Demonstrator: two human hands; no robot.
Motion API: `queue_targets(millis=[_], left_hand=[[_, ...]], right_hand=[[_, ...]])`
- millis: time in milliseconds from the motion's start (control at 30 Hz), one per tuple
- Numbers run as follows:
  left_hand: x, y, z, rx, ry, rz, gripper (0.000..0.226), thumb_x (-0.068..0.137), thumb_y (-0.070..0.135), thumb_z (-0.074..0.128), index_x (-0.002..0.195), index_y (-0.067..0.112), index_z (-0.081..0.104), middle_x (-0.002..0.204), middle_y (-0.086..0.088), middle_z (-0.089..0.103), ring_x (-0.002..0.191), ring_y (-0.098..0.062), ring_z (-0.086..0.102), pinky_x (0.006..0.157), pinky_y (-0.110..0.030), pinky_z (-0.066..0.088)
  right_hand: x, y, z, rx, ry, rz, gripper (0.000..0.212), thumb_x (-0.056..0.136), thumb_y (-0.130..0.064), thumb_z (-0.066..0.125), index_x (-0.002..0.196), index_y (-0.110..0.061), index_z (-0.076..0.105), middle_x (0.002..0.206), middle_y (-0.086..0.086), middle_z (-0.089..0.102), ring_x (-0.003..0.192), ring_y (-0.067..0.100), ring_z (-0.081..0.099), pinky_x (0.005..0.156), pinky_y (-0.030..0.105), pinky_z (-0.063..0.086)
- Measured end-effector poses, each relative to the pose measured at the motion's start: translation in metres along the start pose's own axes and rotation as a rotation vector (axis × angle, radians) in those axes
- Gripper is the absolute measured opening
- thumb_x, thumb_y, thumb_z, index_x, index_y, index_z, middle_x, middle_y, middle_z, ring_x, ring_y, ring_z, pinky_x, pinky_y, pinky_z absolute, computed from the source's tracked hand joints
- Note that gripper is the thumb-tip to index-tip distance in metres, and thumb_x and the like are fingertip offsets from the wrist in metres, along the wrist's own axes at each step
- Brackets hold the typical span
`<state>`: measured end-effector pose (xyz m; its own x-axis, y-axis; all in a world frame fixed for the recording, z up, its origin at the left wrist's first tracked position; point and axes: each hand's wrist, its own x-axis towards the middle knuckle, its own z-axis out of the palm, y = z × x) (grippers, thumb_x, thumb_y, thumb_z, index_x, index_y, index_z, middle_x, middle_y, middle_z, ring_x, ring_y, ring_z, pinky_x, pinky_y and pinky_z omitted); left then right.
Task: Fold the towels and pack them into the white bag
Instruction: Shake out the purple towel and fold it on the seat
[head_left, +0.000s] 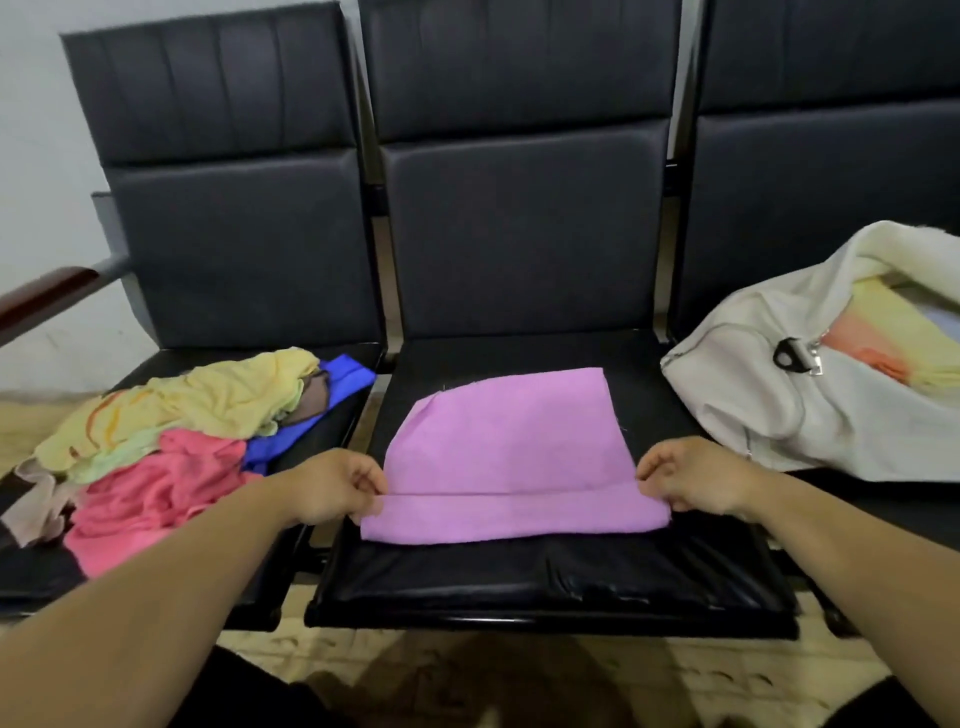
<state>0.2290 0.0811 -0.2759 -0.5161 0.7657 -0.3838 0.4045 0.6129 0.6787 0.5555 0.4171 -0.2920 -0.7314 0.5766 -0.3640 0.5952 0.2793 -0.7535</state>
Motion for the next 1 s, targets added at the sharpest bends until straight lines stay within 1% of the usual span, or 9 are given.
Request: queue_targets(millis=[100, 233, 433, 500, 600, 700, 767, 900, 1000], left_hand=[[0.008, 0.002, 0.003, 0.066, 0.013, -0.003, 0.016, 0.081, -0.008, 0.076, 0.091, 0.003, 0.069, 0.063, -0.003, 0.066, 0.054, -0.014, 0.060, 0.059, -0.028, 0.052], [0.020, 0.013, 0.000, 0.147, 0.022, -0.038, 0.019, 0.077, 0.004, 0.082, 0.092, 0.010, 0.072, 0.067, -0.003, 0.071, 0.058, -0.013, 0.064, 0.066, -0.028, 0.054], [0.050, 0.031, -0.003, 0.173, 0.285, -0.037, 0.015, 0.081, 0.031, 0.084, 0.085, 0.021, 0.073, 0.077, 0.006, 0.073, 0.073, -0.010, 0.066, 0.072, -0.027, 0.052], [0.065, 0.039, 0.000, 0.194, 0.354, -0.028, 0.014, 0.085, 0.034, 0.080, 0.087, 0.025, 0.070, 0.082, 0.008, 0.071, 0.080, -0.011, 0.066, 0.071, -0.025, 0.048], [0.092, 0.049, 0.001, 0.180, 0.460, -0.025, 0.013, 0.090, 0.037, 0.074, 0.093, 0.027, 0.066, 0.088, 0.010, 0.068, 0.085, -0.010, 0.063, 0.076, -0.026, 0.046], [0.121, 0.053, -0.005, 0.176, 0.515, 0.021, 0.013, 0.091, 0.036, 0.072, 0.100, 0.031, 0.065, 0.091, 0.011, 0.067, 0.086, -0.010, 0.063, 0.081, -0.027, 0.050], [0.136, 0.056, -0.006, 0.254, 0.457, 0.067, 0.013, 0.092, 0.034, 0.071, 0.102, 0.035, 0.063, 0.093, 0.012, 0.065, 0.086, -0.008, 0.063, 0.081, -0.025, 0.050], [0.161, 0.053, -0.001, 0.388, 0.322, 0.106, 0.013, 0.094, 0.027, 0.069, 0.085, 0.036, 0.067, 0.084, 0.015, 0.069, 0.079, -0.005, 0.064, 0.068, -0.020, 0.045], [0.170, 0.046, -0.011, 0.098, 0.334, 0.046, 0.016, 0.090, 0.014, 0.074, 0.082, 0.028, 0.073, 0.077, 0.012, 0.074, 0.076, -0.006, 0.068, 0.069, -0.019, 0.046]], right_hand=[[0.005, -0.003, 0.006, -0.132, 0.042, -0.020, 0.011, 0.081, -0.009, 0.081, 0.089, -0.012, 0.074, 0.082, 0.011, 0.075, 0.065, 0.017, 0.062, 0.060, 0.028, 0.055], [0.016, -0.011, 0.007, -0.288, 0.091, -0.049, 0.015, 0.077, -0.022, 0.086, 0.083, -0.025, 0.073, 0.079, -0.006, 0.074, 0.070, 0.010, 0.067, 0.069, 0.022, 0.050], [0.050, -0.029, 0.002, -0.307, 0.200, -0.086, 0.010, 0.084, -0.029, 0.081, 0.086, -0.028, 0.071, 0.090, -0.009, 0.073, 0.084, 0.010, 0.067, 0.073, 0.022, 0.046], [0.069, -0.034, 0.001, -0.272, 0.232, -0.115, 0.010, 0.086, -0.029, 0.079, 0.094, -0.027, 0.073, 0.100, -0.006, 0.072, 0.091, 0.011, 0.066, 0.077, 0.021, 0.044], [0.100, -0.044, 0.003, -0.259, 0.291, -0.188, 0.027, 0.091, -0.025, 0.073, 0.117, -0.020, 0.073, 0.121, 0.001, 0.067, 0.103, 0.016, 0.063, 0.089, 0.023, 0.043], [0.123, -0.050, 0.010, -0.362, 0.254, -0.267, 0.046, 0.096, -0.024, 0.065, 0.141, -0.019, 0.058, 0.149, 0.003, 0.049, 0.135, 0.021, 0.048, 0.112, 0.026, 0.033], [0.134, -0.042, 0.015, -0.454, 0.195, -0.270, 0.055, 0.099, -0.033, 0.059, 0.152, -0.022, 0.045, 0.160, 0.000, 0.038, 0.147, 0.021, 0.034, 0.120, 0.031, 0.026], [0.138, -0.033, 0.019, -0.654, 0.190, -0.235, 0.066, 0.102, -0.051, 0.045, 0.160, -0.029, 0.023, 0.167, -0.009, 0.023, 0.153, 0.017, 0.020, 0.121, 0.039, 0.023], [0.138, -0.037, 0.016, -0.695, 0.246, -0.215, 0.063, 0.104, -0.049, 0.041, 0.160, -0.030, 0.022, 0.165, -0.009, 0.028, 0.151, 0.017, 0.025, 0.117, 0.037, 0.025]])
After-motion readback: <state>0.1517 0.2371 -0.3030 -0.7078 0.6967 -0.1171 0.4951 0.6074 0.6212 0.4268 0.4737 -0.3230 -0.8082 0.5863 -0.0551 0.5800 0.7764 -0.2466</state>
